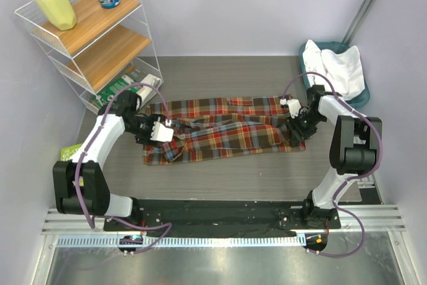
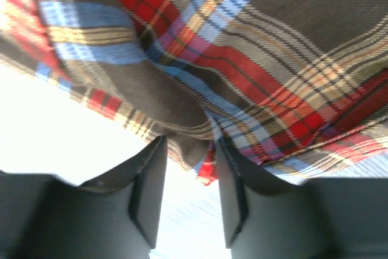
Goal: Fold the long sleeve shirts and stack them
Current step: Fold the shirt
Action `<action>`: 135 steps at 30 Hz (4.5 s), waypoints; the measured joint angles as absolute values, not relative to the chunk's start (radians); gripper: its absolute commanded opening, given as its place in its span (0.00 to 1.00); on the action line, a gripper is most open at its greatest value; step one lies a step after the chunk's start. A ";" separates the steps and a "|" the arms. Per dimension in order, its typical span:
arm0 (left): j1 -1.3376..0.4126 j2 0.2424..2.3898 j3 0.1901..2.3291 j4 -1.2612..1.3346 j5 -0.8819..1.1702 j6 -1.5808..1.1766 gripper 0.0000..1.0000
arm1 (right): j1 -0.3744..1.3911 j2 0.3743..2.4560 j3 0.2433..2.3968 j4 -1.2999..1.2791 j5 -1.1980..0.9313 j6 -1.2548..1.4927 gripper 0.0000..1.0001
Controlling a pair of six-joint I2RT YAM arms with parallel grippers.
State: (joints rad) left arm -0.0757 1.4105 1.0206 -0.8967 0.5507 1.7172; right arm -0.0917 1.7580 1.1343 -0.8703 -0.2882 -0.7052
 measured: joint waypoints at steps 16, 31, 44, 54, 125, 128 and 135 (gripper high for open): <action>-0.115 1.574 1.278 -0.875 0.613 1.097 0.54 | -0.037 1.655 1.409 -1.042 -0.454 -0.694 0.49; -0.171 1.506 1.198 -0.980 0.596 1.168 0.77 | 0.204 1.760 1.493 -0.991 -0.460 -0.585 0.47; -0.174 1.094 0.698 -0.759 0.562 1.662 0.85 | 0.265 1.788 1.422 -0.960 -0.457 -0.545 0.45; -0.174 1.129 0.586 -0.502 0.593 1.843 0.73 | 0.265 1.860 1.422 -0.938 -0.430 -0.543 0.45; -0.533 2.033 1.958 -0.109 0.228 0.191 0.00 | 0.205 1.670 1.338 -0.661 -0.430 -0.306 0.67; -0.533 2.033 1.958 -0.109 0.228 0.193 0.00 | 0.216 1.708 1.336 -0.624 -0.429 -0.273 0.68; -0.533 2.033 1.963 -0.110 0.228 0.194 0.00 | 0.268 1.735 1.315 -0.539 -0.407 -0.184 0.65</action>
